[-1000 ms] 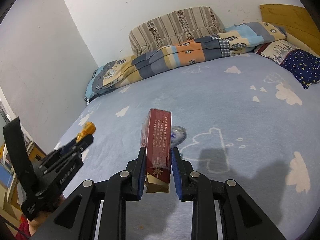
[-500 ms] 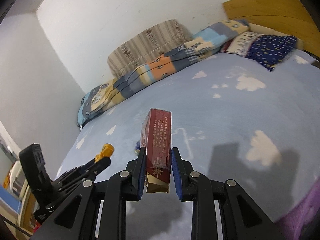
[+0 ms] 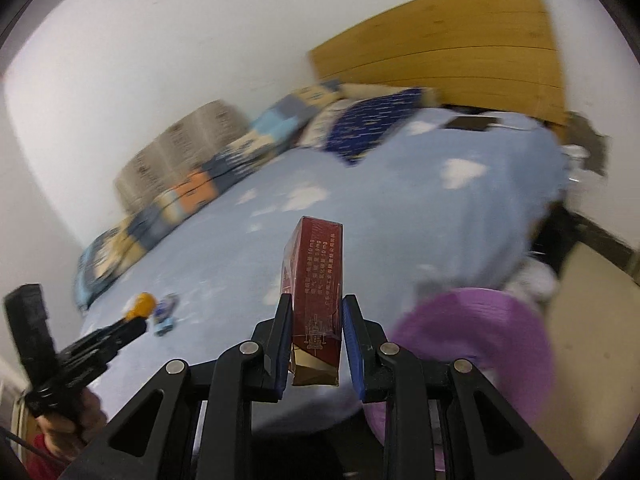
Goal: Collect trash
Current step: 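Carry pack and toy over the purple basket and open both tools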
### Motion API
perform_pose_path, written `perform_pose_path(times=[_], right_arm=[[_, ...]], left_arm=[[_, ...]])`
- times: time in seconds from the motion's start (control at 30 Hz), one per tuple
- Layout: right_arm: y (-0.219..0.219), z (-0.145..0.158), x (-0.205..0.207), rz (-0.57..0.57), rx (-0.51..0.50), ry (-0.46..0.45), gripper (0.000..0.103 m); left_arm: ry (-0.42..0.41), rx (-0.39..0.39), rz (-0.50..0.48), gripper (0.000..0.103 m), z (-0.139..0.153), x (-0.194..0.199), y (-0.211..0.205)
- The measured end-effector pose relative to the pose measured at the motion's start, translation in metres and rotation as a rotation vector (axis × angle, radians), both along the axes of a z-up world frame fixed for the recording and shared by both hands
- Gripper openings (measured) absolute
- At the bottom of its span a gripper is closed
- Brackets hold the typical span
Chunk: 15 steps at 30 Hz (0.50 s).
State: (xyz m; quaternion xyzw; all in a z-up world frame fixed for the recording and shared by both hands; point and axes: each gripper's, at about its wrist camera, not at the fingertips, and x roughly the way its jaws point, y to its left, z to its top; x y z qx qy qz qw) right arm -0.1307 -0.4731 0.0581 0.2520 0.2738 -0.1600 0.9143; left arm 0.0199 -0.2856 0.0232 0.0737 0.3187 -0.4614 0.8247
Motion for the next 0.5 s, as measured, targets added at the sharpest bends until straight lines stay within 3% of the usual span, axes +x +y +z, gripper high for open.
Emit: perform_pose_path(times=[0.27,0.5], right_arm=[[-0.048,-0.007,-0.059,-0.124,0.023,0.017,0.025],[-0.077,-0.025,-0.079,-0.210,0.065,0.037,0.025]], left_arm=[[0.081,0.054,-0.192,0.026,-0.001,-0.046,-0.097],[0.143,0.125,-0.248,0.026,-0.021,-0.070,-0.148]])
